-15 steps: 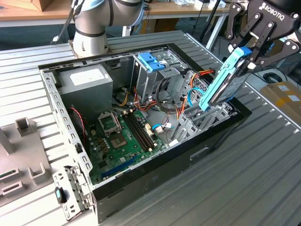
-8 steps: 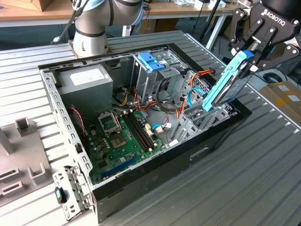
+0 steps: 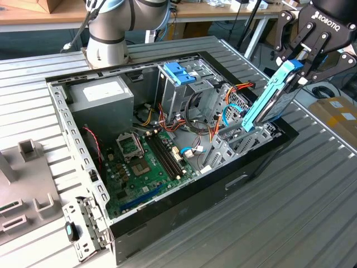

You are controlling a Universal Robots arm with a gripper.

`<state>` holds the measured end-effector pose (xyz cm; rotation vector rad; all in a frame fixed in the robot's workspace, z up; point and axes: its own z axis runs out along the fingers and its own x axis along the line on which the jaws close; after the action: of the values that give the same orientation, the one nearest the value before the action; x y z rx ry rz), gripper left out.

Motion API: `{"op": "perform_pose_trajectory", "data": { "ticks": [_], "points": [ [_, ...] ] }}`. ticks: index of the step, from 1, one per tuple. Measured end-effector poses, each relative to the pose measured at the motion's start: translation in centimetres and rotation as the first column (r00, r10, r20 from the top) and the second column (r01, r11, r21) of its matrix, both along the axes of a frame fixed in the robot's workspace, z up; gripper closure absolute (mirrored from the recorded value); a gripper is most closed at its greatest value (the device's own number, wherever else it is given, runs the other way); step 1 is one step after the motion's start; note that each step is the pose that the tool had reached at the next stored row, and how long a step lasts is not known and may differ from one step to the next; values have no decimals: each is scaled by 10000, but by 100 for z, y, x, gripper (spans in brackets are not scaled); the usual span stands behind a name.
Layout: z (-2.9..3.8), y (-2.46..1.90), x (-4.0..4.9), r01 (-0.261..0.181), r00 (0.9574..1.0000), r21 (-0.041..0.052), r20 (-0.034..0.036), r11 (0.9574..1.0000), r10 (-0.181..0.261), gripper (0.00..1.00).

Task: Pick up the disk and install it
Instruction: 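Insert the disk into the insertion slot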

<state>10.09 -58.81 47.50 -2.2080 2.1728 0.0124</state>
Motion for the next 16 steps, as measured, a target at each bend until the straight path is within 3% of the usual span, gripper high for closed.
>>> {"op": "perform_pose_trajectory", "data": {
  "ticks": [9, 16],
  "points": [
    [-10, 0, -19, 0, 10000, 0, 1, 10000, 0, 63],
    [-25, 0, -176, 0, 10000, 1, 1, 10000, 0, 63]
  ]
}}
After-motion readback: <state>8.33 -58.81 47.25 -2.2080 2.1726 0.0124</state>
